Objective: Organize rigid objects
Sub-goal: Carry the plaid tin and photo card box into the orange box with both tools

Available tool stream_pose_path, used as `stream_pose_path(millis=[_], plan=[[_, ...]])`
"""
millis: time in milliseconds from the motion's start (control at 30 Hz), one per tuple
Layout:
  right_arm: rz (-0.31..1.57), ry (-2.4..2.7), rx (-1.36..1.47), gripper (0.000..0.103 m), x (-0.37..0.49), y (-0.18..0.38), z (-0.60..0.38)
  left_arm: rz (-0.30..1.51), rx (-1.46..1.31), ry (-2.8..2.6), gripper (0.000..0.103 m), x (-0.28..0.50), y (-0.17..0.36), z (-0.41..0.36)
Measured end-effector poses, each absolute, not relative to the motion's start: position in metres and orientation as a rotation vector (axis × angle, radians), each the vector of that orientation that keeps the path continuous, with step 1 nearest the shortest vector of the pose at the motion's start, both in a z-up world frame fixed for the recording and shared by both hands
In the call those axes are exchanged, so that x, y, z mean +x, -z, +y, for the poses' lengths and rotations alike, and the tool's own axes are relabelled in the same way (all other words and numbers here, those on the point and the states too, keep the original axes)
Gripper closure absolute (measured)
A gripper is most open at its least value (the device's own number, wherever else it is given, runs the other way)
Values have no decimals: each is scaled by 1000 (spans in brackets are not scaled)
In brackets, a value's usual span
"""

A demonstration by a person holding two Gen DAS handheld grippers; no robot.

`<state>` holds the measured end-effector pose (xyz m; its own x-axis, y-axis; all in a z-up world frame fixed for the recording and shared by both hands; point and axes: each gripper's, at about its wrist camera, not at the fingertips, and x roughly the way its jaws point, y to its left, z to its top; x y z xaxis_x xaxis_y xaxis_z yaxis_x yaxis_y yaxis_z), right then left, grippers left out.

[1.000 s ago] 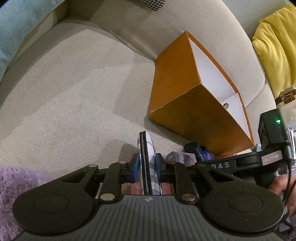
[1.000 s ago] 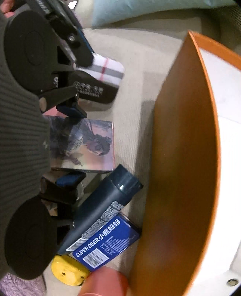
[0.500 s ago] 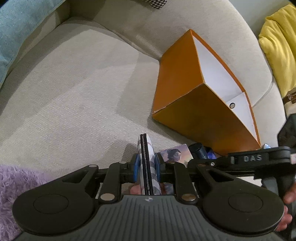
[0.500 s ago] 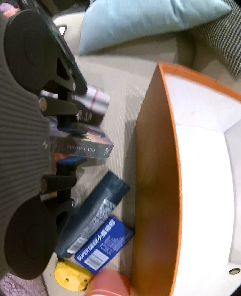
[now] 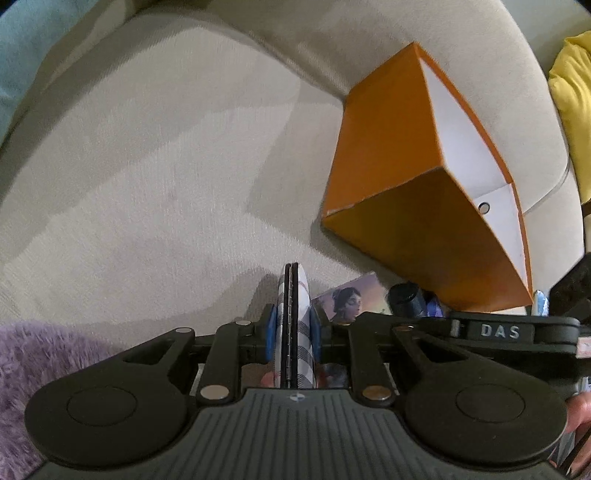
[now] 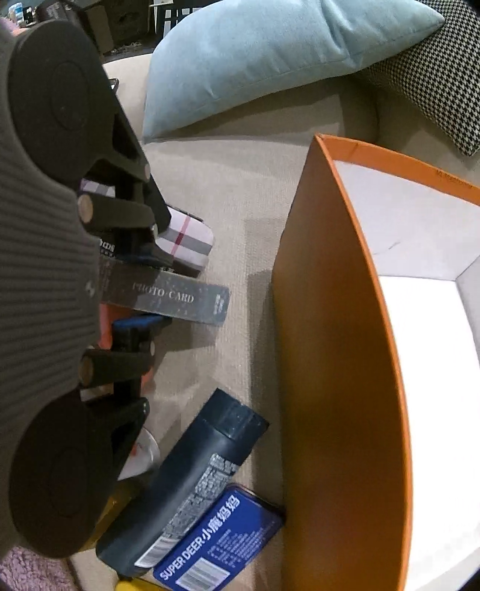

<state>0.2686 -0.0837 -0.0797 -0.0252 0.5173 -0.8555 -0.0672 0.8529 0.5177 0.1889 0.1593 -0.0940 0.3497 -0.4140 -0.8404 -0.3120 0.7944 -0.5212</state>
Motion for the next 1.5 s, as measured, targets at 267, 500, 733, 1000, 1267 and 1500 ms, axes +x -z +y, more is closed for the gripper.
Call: stream_pose_path(millis=[267,500,733,1000,1267,1500], plan=[[1442,-502,336,79,260,55,-94,1198,-655,89,83,181,76,146],[1258,-554,338,79,247,-9,-122,1015,-573,126,83,166,8,130],[1083,-563,353,79,262,-69,-158,910,-508,208,83,209,-54,110],[1061,-442,333,79,331,-54,-184,986,-447,209,83,316,-36,78],[1151,-403,322,79,395,7,-185,1121,-352,124,83,397,29,49],[1196,-386,341,79,427,40,-173,1169,-239,109,83,421,63,25]])
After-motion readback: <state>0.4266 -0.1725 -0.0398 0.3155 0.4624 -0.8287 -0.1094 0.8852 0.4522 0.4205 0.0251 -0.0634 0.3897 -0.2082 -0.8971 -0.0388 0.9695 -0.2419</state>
